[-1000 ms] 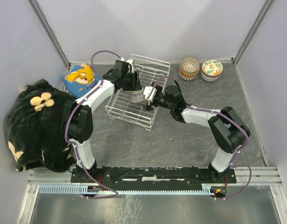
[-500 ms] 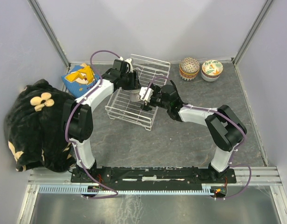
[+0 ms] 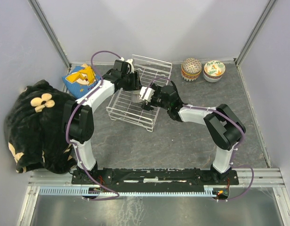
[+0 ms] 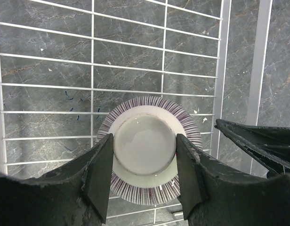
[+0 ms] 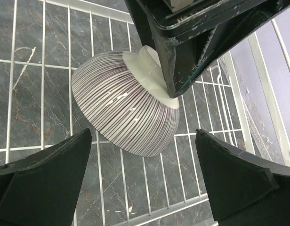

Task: Unload the bowls from the dish rack
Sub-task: Pick up the bowl from the dish rack.

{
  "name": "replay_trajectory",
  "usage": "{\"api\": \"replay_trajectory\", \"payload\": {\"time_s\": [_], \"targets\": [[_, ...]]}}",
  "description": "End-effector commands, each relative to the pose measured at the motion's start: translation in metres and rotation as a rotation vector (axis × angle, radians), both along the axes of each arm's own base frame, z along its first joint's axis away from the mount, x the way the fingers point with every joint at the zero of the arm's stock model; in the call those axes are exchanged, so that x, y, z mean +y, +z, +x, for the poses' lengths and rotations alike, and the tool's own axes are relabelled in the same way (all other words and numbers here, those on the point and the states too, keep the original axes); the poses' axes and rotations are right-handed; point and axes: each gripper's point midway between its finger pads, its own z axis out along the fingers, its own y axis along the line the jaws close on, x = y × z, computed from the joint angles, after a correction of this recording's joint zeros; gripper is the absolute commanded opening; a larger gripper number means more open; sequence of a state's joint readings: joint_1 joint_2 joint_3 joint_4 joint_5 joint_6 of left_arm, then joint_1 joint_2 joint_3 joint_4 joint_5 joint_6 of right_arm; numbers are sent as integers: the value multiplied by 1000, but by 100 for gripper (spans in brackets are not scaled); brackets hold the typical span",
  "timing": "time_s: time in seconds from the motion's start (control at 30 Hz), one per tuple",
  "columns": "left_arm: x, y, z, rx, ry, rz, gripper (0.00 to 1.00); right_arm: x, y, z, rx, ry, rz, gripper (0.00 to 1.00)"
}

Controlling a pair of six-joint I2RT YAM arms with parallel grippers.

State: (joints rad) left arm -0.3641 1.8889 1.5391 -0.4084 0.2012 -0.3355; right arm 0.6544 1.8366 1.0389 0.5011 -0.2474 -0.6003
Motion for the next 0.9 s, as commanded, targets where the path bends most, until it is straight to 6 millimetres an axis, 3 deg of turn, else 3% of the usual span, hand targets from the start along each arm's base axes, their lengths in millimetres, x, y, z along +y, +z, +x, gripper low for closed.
{"api": "replay_trajectory", "payload": {"time_s": [0.0, 0.87], "targets": [[-12, 27, 16, -62, 2, -87, 25, 8, 28, 17, -79, -30, 48, 99], [-12, 22, 18, -49, -7, -95, 25, 10, 47, 29, -136, -75, 123, 99]]}}
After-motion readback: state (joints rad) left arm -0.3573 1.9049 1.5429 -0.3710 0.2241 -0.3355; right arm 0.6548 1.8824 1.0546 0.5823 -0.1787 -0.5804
